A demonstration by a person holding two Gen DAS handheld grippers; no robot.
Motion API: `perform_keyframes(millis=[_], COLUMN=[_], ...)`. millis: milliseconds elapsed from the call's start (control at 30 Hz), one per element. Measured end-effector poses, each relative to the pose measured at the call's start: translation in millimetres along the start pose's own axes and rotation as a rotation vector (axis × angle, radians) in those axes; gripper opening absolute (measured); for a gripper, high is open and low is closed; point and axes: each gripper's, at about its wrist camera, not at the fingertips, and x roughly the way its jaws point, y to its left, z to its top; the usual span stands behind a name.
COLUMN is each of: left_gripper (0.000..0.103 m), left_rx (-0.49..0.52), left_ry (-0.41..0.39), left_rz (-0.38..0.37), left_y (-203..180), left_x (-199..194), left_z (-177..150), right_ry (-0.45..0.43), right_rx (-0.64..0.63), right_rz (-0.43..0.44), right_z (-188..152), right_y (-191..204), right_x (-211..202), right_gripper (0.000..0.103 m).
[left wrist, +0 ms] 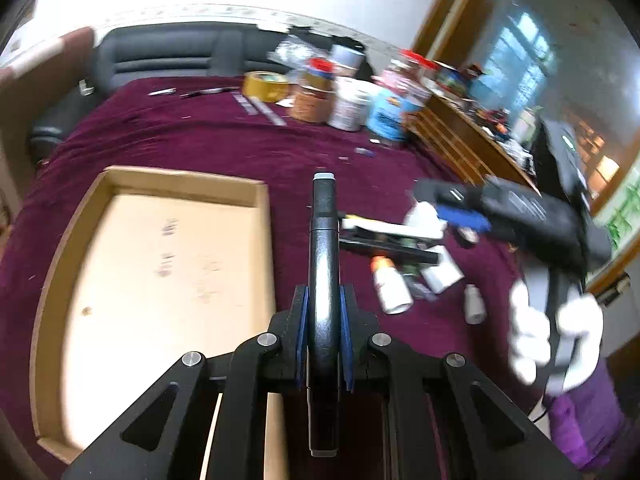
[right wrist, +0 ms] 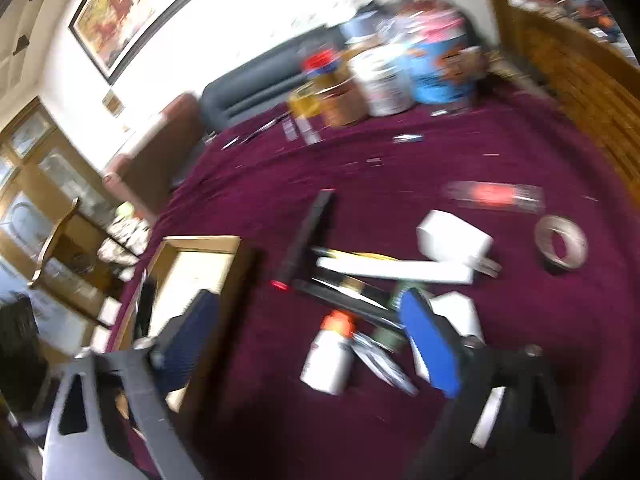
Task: Organize rigid objects
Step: 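Carry the marker to the cardboard box while the right tool grasps a red-capped black marker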
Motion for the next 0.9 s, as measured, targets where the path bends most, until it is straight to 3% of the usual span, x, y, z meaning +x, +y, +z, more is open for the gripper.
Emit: perform_keyframes(millis=[100, 267, 433, 467, 500, 700, 900], left_gripper=[0.011, 0.011, 0.011, 0.011, 0.011, 0.011, 0.011], left_rx=[-0.043, -0.102, -0.122, -0.123, -0.123, -0.128, -0.118], left_ry=[-0.003, -0.013, -0.008, -0.005, -0.002, 0.011, 0.041], left_rz=[0.014, 0.037, 0.05, 0.049, 0.048, 0.022, -0.005], left_y=[22, 61, 87, 91, 94, 99, 97], left_x=[-5, -10, -6, -4, -2, 6, 13], left_z=[-4, -7, -4, -3, -3, 1, 13], right_ry=[0.09, 0.197, 0.272, 0.278, 0.282, 0.24, 0.163], right_rx=[0.024, 0.041, 0.016, 0.014, 0.019, 0.023, 0.062], right_rz=[-0.016, -0.12, -0.234, -0.25, -0.253, -0.226, -0.093], right_z=[27, 51, 52, 51, 49, 48, 51], right_y=[11, 20, 24, 23, 22, 21, 33], right_x=[50, 116, 151, 154, 156, 138, 88], right_gripper=[0.052, 0.046, 0.035, 0.024, 0.018, 0.014, 0.014])
